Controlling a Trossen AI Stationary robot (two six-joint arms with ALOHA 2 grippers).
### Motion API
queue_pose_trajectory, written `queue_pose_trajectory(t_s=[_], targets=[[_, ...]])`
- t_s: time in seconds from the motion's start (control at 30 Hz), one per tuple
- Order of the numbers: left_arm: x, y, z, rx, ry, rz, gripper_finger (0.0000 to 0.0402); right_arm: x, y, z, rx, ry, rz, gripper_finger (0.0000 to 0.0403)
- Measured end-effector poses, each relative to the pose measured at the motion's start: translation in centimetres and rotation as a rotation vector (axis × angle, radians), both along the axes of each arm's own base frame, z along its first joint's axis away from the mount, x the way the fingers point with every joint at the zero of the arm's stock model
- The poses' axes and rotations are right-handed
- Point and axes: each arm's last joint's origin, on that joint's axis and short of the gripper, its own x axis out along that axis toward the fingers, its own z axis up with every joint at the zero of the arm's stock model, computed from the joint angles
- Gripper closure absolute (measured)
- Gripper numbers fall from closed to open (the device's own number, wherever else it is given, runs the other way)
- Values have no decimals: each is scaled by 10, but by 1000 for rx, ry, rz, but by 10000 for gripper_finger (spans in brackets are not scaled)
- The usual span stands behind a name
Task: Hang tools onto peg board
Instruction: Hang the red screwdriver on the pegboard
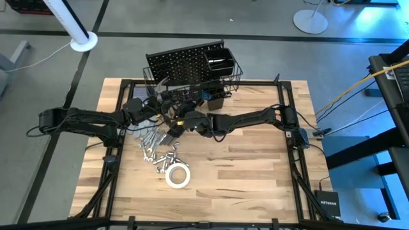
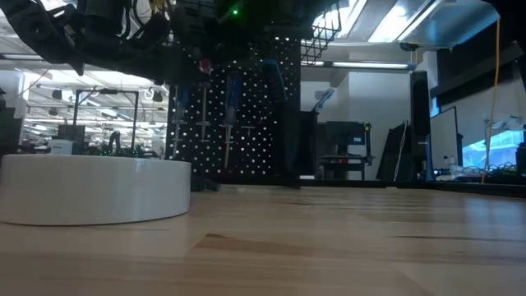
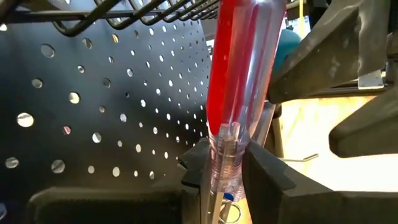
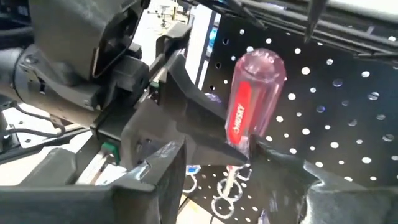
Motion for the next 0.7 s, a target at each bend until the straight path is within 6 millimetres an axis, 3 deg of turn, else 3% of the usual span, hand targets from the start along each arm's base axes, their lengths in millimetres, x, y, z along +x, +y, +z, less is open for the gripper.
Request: queue_pose_trajectory(t_s=[0.3, 0.7], targets=[[-1, 0, -6, -120, -39, 3, 340, 0, -1, -1, 2, 5, -11, 223], [-5, 8, -21, -150, 26, 55, 335, 0, -1, -2, 4, 9, -2, 223]])
